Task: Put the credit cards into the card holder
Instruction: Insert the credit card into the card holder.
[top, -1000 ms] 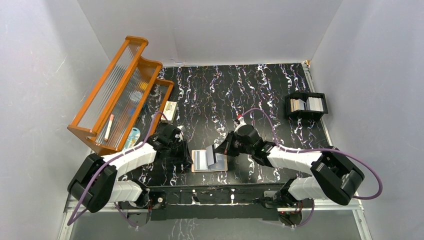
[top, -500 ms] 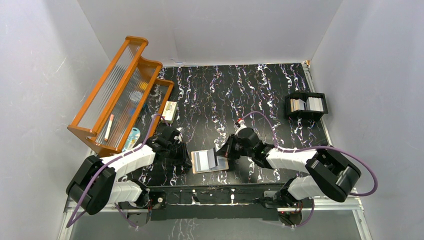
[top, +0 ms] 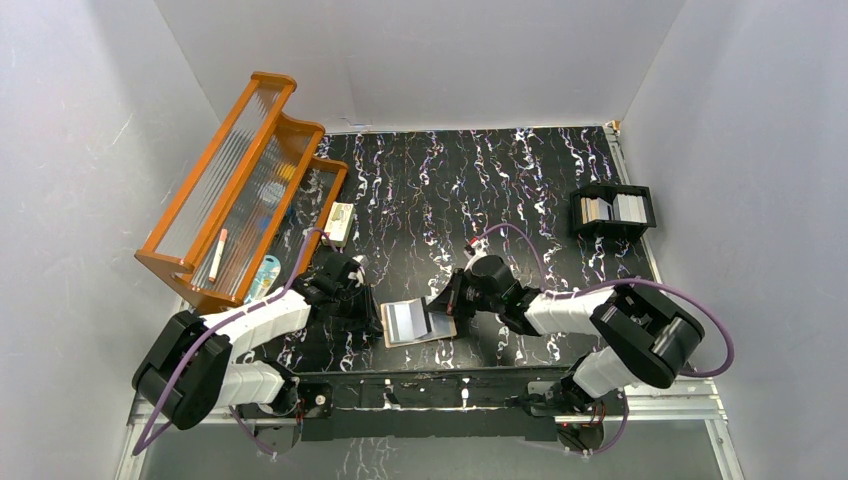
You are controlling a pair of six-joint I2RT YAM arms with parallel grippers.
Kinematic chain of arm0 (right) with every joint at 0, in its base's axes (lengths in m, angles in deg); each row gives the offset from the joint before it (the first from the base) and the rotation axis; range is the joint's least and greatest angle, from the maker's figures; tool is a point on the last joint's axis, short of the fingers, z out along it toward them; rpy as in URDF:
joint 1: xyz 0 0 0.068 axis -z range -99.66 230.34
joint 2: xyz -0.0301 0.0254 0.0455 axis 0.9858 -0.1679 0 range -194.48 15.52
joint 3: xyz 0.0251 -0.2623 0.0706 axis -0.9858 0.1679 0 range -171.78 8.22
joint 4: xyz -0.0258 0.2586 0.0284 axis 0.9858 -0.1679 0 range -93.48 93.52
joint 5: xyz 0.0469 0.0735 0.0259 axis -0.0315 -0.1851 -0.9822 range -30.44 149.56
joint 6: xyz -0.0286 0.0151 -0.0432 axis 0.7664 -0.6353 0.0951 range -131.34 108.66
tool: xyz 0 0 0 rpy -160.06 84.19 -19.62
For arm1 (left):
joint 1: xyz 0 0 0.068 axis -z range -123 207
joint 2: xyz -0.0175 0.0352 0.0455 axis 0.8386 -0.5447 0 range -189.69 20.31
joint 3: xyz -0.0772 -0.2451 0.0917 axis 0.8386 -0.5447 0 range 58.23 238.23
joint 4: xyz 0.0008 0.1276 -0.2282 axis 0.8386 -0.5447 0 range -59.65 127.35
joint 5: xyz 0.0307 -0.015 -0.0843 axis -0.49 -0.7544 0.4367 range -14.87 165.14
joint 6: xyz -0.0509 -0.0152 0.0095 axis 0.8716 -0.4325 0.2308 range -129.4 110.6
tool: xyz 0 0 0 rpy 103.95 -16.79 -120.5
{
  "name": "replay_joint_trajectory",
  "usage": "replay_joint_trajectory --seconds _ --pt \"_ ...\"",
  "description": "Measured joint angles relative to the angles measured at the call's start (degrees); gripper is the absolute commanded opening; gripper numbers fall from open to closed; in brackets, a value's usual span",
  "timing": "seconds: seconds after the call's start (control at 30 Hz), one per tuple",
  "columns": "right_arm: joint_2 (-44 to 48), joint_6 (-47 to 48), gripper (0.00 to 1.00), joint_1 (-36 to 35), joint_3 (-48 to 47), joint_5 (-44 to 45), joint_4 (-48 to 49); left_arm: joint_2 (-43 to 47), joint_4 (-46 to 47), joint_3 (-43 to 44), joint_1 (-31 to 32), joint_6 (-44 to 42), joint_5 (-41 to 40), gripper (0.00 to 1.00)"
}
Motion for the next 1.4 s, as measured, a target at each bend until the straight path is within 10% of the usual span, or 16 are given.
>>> replay_joint_trajectory --seconds 1.4 --pt "-8.7 1.2 0.00 1.6 1.3 -4.7 12.3 -1.4 -2.8 1.9 0.0 -1.7 -0.4 0.06"
